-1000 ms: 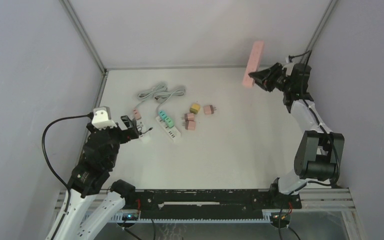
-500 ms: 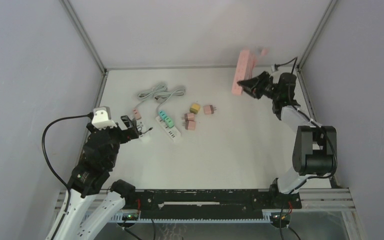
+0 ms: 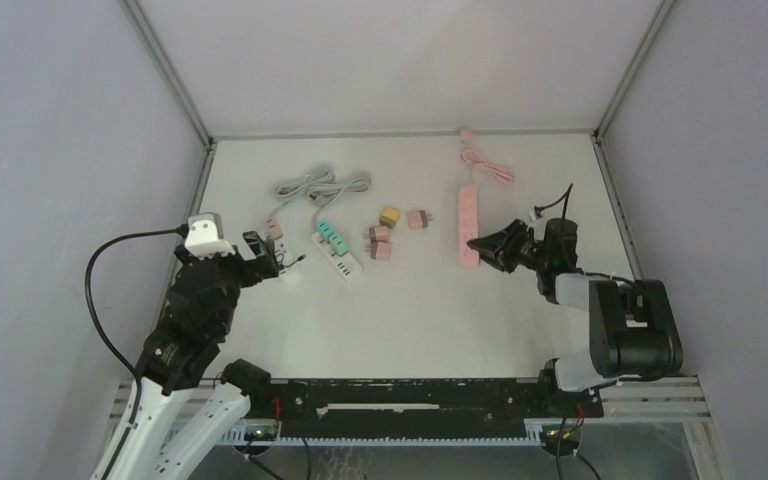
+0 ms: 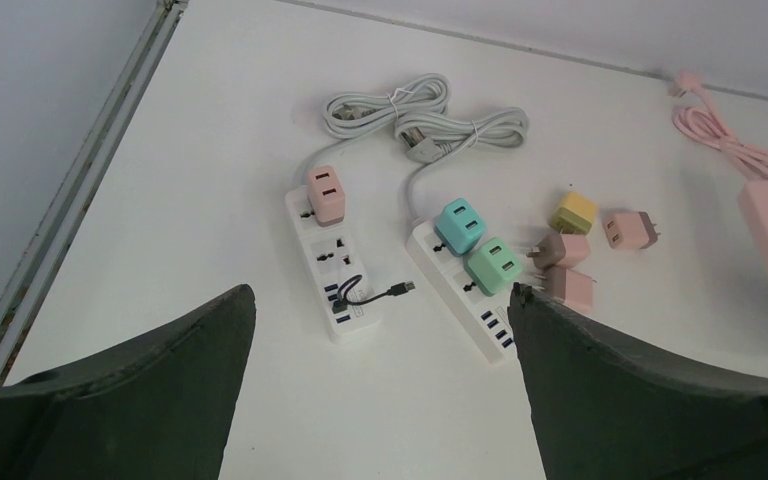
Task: Insert the plug
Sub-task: Place the socket at the center of the board.
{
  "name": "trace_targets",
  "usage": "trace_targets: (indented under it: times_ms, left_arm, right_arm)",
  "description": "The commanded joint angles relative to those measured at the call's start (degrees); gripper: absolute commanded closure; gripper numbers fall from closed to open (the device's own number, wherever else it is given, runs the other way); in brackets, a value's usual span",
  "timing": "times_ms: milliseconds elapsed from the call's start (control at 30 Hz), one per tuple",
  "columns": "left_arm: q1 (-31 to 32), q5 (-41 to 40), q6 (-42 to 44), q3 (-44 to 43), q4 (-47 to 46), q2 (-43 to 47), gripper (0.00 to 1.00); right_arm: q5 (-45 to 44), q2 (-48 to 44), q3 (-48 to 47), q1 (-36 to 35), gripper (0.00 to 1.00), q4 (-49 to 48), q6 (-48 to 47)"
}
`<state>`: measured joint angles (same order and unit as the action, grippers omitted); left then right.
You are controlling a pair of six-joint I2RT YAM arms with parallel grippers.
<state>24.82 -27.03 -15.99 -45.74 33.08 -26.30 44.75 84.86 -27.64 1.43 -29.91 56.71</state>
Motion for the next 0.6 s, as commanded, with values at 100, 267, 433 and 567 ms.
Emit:
trace_targets:
  times_ms: [100,267,433,567]
  left_arm:
    - [-0.4,1.1,1.2,1.1,-2.3,-0.9,0.0]
    - [-0.4,1.3,1.2,1.1,-2.3,-1.4,0.0]
    - [-0.4,1.3,1.2,1.2,-2.3,-1.8,0.0]
    - [-0.4,1.4,1.2,1.2,-2.3,-2.0,0.0]
  right_arm:
    - [-2.6,-6.2,10.5,-0.9,1.0,-1.9,1.6]
    - [-6.0,-7.6,13.1,-3.9,1.0,5.6,0.5]
    - [-8.6,-7.6,15.6,-5.6,0.96,8.5,0.3]
    - [-13.1,-10.0,16.3,-7.0,0.82,14.4,-1.8]
